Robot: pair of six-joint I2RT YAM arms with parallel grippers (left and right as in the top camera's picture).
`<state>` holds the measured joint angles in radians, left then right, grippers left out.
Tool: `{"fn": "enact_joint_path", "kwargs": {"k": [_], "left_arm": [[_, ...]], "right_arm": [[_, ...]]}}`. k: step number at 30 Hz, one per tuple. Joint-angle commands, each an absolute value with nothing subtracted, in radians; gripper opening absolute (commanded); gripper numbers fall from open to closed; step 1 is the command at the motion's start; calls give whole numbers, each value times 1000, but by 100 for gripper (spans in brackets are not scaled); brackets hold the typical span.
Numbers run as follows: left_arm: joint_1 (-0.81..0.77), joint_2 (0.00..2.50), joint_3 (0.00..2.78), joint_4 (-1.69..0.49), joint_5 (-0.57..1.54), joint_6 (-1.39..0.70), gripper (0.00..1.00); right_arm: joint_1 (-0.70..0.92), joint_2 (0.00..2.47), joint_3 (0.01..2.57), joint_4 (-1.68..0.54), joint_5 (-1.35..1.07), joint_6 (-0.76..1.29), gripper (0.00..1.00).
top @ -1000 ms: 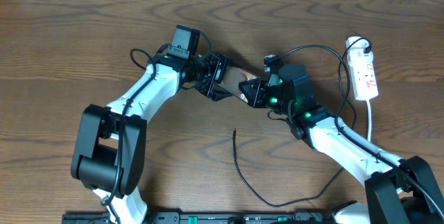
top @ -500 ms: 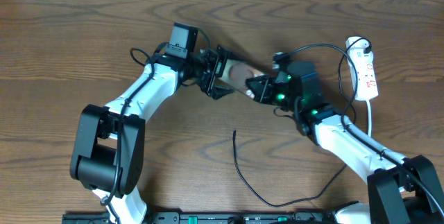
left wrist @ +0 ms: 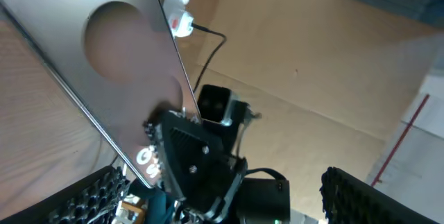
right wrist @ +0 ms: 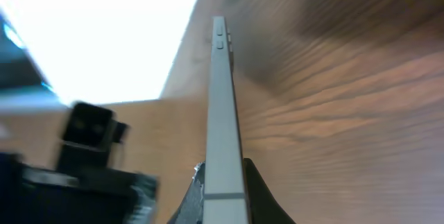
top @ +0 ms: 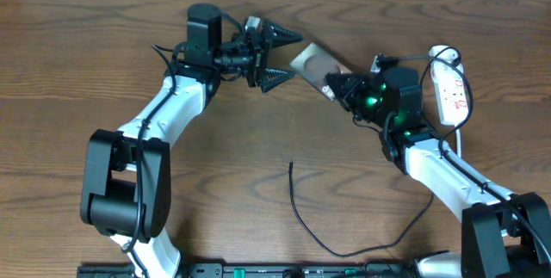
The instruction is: Plug charger to phone and switch on socket
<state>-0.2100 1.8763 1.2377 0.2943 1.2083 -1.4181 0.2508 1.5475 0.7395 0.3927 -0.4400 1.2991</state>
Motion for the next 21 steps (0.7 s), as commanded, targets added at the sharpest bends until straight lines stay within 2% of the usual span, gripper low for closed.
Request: {"fn": "enact_joint_path", "kwargs": {"k": [1, 5, 10, 21], "left_arm": [[-177, 1855, 1248, 345, 1256, -1419, 92], [-146, 1855, 1248, 381, 1241, -1420, 92], [-139, 1855, 1248, 381, 1122, -1419, 92], [-139, 1855, 1248, 381, 964, -1399, 92]], "right_arm": [[245, 1541, 752, 469, -471, 1617, 1], [245, 1541, 752, 551, -469, 1728, 1], [276, 1541, 752, 596, -451, 1805, 1], [400, 1541, 752, 697, -364, 1847, 2]]}}
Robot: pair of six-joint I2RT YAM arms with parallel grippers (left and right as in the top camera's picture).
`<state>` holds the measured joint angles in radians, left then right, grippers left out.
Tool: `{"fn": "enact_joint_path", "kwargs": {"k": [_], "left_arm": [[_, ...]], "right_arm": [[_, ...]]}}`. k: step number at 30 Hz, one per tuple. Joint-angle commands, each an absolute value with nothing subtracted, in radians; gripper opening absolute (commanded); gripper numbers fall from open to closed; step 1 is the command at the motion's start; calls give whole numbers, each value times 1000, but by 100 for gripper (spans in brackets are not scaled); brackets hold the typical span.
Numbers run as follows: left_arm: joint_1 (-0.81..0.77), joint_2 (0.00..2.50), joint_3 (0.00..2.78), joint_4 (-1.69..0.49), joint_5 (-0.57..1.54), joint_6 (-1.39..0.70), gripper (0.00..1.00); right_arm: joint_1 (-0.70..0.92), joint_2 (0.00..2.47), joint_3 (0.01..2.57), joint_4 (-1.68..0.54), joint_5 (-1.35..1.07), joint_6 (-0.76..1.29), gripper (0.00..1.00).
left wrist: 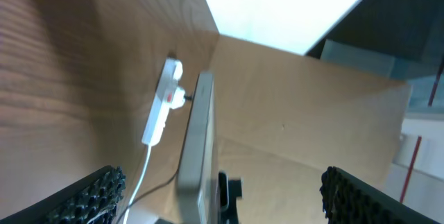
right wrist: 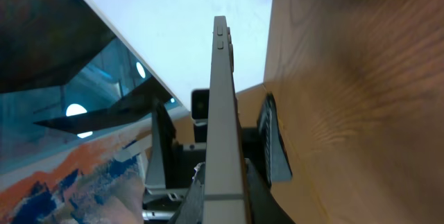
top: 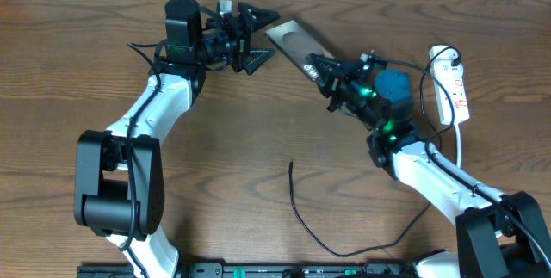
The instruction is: Plug charger to phone and switch on socket
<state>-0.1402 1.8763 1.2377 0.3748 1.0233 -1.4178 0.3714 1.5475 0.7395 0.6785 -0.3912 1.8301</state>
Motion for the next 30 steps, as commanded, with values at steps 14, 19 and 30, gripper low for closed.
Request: {"fn": "enact_joint_path", "kwargs": {"k": [14, 19, 30], "left_arm": [[-145, 1856, 1248, 379, 949, -1339, 62], [-157, 1856, 1248, 379, 948, -1309, 40], [-159, 1856, 1248, 376, 948, -1302, 7]], "right_arm": [[522, 1541, 752, 702, -237, 1848, 2], [525, 1541, 752, 716, -235, 1848, 2], [525, 1541, 752, 722, -239, 1847, 1]]}}
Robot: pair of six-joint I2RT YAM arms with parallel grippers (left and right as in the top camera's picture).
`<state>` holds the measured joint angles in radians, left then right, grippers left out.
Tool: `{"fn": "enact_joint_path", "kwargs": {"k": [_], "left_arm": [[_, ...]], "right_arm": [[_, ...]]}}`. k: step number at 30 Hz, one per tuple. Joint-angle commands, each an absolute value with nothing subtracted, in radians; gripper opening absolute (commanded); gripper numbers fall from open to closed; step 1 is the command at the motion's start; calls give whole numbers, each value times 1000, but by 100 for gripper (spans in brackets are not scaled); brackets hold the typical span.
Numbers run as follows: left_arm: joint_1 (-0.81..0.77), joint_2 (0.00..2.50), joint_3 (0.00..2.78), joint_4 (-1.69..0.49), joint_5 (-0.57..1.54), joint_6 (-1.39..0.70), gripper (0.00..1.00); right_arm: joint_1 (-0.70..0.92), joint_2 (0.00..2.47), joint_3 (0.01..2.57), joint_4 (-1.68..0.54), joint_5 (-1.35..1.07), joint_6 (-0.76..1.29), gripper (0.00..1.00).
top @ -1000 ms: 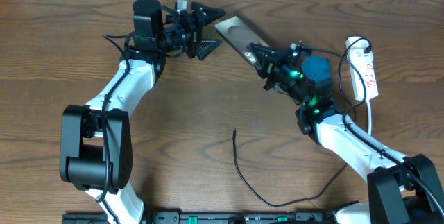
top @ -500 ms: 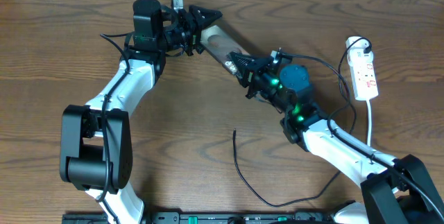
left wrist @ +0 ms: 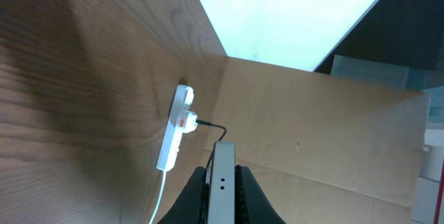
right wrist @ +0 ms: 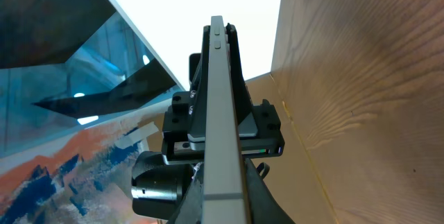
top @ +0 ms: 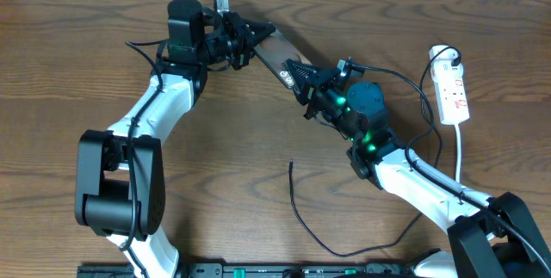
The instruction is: Plug charger to phone and switch on socket
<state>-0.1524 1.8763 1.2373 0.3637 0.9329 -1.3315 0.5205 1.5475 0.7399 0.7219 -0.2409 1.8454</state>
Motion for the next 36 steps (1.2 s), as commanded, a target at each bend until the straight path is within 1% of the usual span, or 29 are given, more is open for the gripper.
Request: {"fn": "enact_joint_path", "kwargs": {"k": [1, 3, 4, 5, 6, 7, 8, 11, 13, 15, 17, 21, 24, 26, 29, 30, 31, 32, 33, 36], "left_arm": [[-159, 1856, 1248, 376, 948, -1302, 7], [-159, 1856, 1248, 376, 950, -1302, 7], [-158, 1856, 1248, 377, 957, -1301, 7], [-155, 1856, 1248, 377, 965, -1300, 7], [-150, 1856, 1248, 377, 975, -1294, 7], [-142, 1856, 1248, 377, 985, -1289, 7], [-132, 1856, 1248, 377, 995, -1286, 8], [-78, 1856, 1248, 377, 1046, -1279, 7], [-33, 1856, 1248, 376, 1105, -1251, 7], [7, 1856, 1248, 376, 1176, -1221, 7], [46, 1856, 1248, 377, 1249, -1173, 8], [113, 1856, 1248, 377, 1394, -1061, 7], [147, 1856, 1248, 393, 1506, -954, 7], [164, 1856, 1248, 424, 1573, -924, 8], [180, 1856, 1248, 454, 1573, -923, 7], [184, 1856, 1248, 465, 1573, -923, 7], [186, 1856, 1248, 484, 1573, -923, 7], [187, 1856, 1248, 498, 1573, -923, 7], [187, 1856, 1248, 504, 1573, -912, 7], [187, 1856, 1248, 504, 1573, -889, 7]], "right_arm": [[525, 1541, 752, 722, -239, 1847, 1], [525, 1541, 752, 721, -238, 1845, 2], [522, 1541, 752, 717, -237, 1827, 14], [516, 1541, 752, 713, -236, 1806, 31], [507, 1541, 752, 712, -238, 1777, 54], [492, 1541, 752, 711, -240, 1736, 89], [486, 1541, 752, 711, -244, 1720, 99], [430, 1541, 752, 711, -300, 1627, 99], [377, 1541, 752, 711, -377, 1573, 99], [327, 1541, 752, 712, -464, 1489, 99], [292, 1541, 752, 711, -555, 1358, 99], [259, 1541, 752, 680, -716, 1165, 99], [257, 1541, 762, 585, -780, 1069, 99], [275, 1541, 801, 450, -804, 970, 99], [319, 1541, 892, 178, -780, 800, 99], [344, 1541, 937, 51, -742, 731, 99], [389, 1541, 998, -139, -641, 649, 99], [419, 1541, 1029, -250, -559, 622, 99], [471, 1541, 1057, -387, -428, 612, 99], [545, 1541, 1058, -503, -300, 648, 99]]}}
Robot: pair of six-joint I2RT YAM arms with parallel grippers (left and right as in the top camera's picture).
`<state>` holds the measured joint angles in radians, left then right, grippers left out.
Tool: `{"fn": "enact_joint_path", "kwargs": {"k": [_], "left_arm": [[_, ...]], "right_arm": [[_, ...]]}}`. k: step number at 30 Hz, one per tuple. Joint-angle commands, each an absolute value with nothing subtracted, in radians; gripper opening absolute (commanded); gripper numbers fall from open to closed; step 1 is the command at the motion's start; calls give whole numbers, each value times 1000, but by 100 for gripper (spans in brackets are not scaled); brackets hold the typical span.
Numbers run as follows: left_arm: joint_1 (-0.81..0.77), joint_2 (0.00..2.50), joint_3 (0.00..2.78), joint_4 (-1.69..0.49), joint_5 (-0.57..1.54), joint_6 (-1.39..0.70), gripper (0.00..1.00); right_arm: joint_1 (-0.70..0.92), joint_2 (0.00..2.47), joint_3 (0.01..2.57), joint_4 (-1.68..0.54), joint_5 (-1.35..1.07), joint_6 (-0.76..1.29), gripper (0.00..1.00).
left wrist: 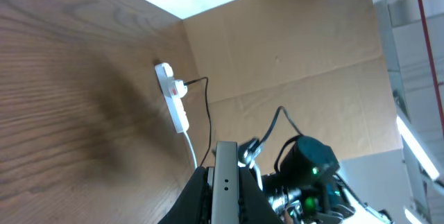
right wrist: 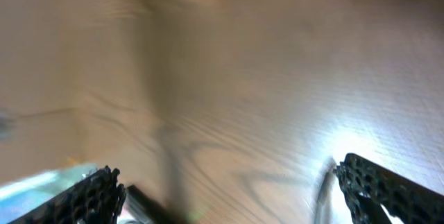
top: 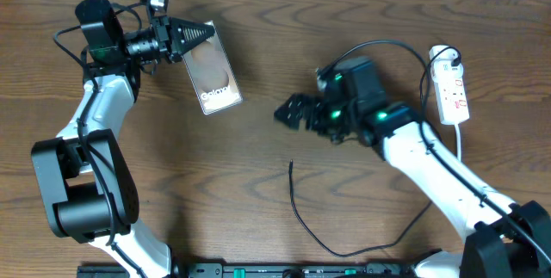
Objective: Plug charger to phone and switch on socket
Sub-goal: 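Lower the right gripper onto the black cable's USB plug and grasp it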
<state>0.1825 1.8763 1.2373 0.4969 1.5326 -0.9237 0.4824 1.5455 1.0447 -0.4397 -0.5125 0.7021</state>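
Note:
My left gripper (top: 203,34) is shut on the top edge of the phone (top: 212,73), held at the table's upper left with its back upward. In the left wrist view the phone (left wrist: 225,180) shows edge-on between the fingers (left wrist: 202,188). My right gripper (top: 291,113) hangs open and empty over the table's middle; its wrist view is blurred, with the fingers (right wrist: 386,188) wide apart. The black charger cable (top: 320,242) lies on the wood, its free end (top: 291,165) just below the right gripper. The white socket strip (top: 453,89) lies at the right edge.
A black cord runs into the strip (left wrist: 171,99) near its far end. The wooden table (top: 258,192) reaches to a pale wall at the back. The right arm (top: 413,153) stretches across the right half, over part of the cable.
My right gripper has let go of the phone and now stands open lower down, over the table's middle. My left gripper, still shut on the phone, has carried it to the upper left.
First my right gripper held the phone at the back middle, with the left gripper open beside it. Then the open left fingers stood around the phone's end. Then both grippers were shut on it. Now only the left holds it, far left.

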Motion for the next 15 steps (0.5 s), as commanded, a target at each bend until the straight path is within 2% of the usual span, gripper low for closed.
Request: {"fn": "enact_joint_path", "kwargs": {"k": [1, 6, 11, 15], "left_arm": [[187, 1856, 1248, 504, 1573, -887, 8], [187, 1856, 1248, 504, 1573, -883, 7], [187, 1856, 1248, 504, 1573, -883, 7], [187, 1856, 1248, 504, 1573, -883, 7]], "right_arm": [[586, 1541, 1054, -551, -244, 682, 99], [708, 1554, 1050, -674, -78, 822, 99], [788, 1658, 1049, -693, -50, 944, 99], [793, 1755, 1049, -661, -50, 991, 91]]}}
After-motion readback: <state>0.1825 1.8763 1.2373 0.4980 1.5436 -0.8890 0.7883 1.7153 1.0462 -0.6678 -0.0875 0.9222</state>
